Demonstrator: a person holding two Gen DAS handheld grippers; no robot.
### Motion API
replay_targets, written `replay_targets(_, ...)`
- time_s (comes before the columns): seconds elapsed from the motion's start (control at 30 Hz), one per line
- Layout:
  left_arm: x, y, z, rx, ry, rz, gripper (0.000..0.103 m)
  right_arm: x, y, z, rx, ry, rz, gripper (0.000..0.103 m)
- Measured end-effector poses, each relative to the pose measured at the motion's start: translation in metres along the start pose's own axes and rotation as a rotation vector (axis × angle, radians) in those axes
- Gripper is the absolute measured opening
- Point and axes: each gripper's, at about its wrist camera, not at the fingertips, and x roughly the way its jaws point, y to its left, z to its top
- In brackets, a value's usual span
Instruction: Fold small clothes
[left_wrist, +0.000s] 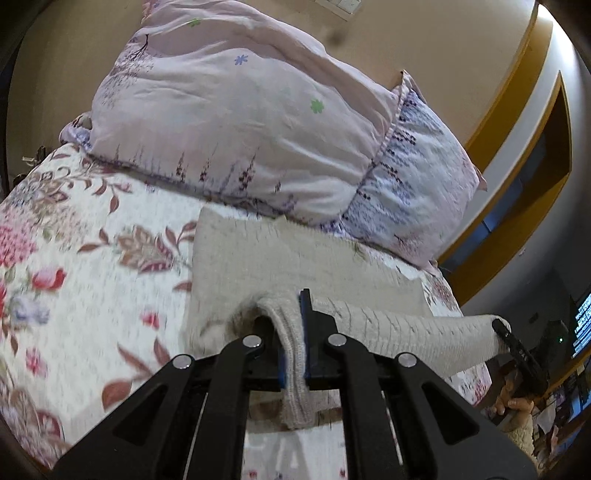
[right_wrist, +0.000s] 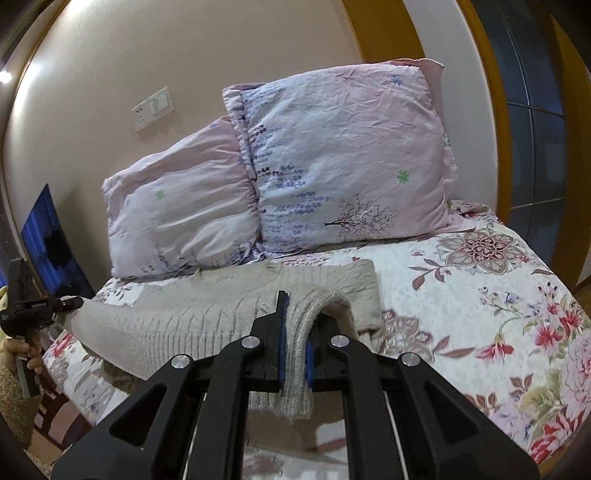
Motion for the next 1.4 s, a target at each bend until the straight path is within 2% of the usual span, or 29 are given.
replay_targets(0.2,0.029,0.001,0.037,-0.003,-0.027,0.013,0.006,0.034,0.002,0.024,-0.02,-0.006,-0.027,0.008)
replay_targets(0.33,0.066,0.011,0.059,-0.051,-0.015,0.011,0.006,0.071,-0.012,0.037,0.031,0.02,-0.023,0.008)
replay_targets(0.43,0.101,0.027,0.066,-0.111,0.02,0.015,0.006,0.109,-0.032,0.038,0.107,0.078,-0.017,0.008)
replay_targets(0.6,0.161,0.07,0.055,-0.295,0.15,-0.002,0.006,0.18,-0.068,0.017,0.238,0.261,-0.044,0.008)
replay_targets(0.7,0.172,0.084,0.049,-0.363,0.173,-0.045,0.006,0.2,-0.08,0.01,0.319,0.323,-0.037,0.008)
replay_targets(0.8,0.177,0.086,0.053,-0.377,0.18,-0.069,0.007,0.208,-0.086,0.014,0.373,0.331,-0.022,0.011)
replay_targets(0.87,0.18,0.086,0.055,-0.387,0.183,-0.082,0.016,0.214,-0.089,0.019,0.404,0.338,-0.005,0.019)
replay_targets(0.93,0.183,0.086,0.059,-0.41,0.18,-0.109,0.032,0.22,-0.089,0.024,0.441,0.335,0.019,0.037)
replay_targets(1.0,0.183,0.088,0.064,-0.433,0.159,-0.127,0.043,0.226,-0.09,0.029,0.463,0.324,0.028,0.047)
replay_targets(1.1,0.181,0.089,0.072,-0.468,0.117,-0.156,0.055,0.228,-0.091,0.039,0.47,0.289,0.017,0.055)
replay_targets(1.23,0.166,0.083,0.079,-0.435,0.08,-0.148,0.06,0.207,-0.091,0.045,0.454,0.244,0.016,0.055)
replay_targets(1.3,0.156,0.08,0.077,-0.377,0.08,-0.094,0.06,0.194,-0.091,0.045,0.399,0.228,-0.015,0.054)
replay_targets(1.37,0.147,0.077,0.073,-0.32,0.084,-0.038,0.059,0.179,-0.092,0.04,0.35,0.226,-0.048,0.048)
replay_targets(1.4,0.143,0.075,0.07,-0.29,0.085,-0.01,0.058,0.173,-0.094,0.036,0.332,0.231,-0.057,0.042)
